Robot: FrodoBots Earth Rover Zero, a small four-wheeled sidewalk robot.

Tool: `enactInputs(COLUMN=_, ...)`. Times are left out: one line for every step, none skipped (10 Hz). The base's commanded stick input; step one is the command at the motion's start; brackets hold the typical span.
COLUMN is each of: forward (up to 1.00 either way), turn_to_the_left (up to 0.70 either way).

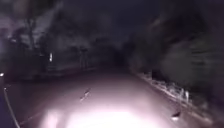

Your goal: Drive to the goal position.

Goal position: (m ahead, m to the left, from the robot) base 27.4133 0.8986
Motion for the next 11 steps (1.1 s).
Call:
enactInputs(forward=0.5, turn_to_the_left=0.07)
enactInputs(forward=0.5, turn_to_the_left=0.08)
enactInputs(forward=0.5, turn_to_the_left=0.03)
enactInputs(forward=0.5, turn_to_the_left=0.04)
enactInputs(forward=0.5, turn_to_the_left=0.05)
enactInputs(forward=0.5, turn_to_the_left=0.05)
enactInputs(forward=0.5, turn_to_the_left=0.01)
enactInputs(forward=0.5, turn_to_the_left=0.0)
enactInputs(forward=0.5, turn_to_the_left=0.0)
enactInputs(forward=0.5, turn_to_the_left=0.0)
enactInputs(forward=0.5, turn_to_the_left=0.0)
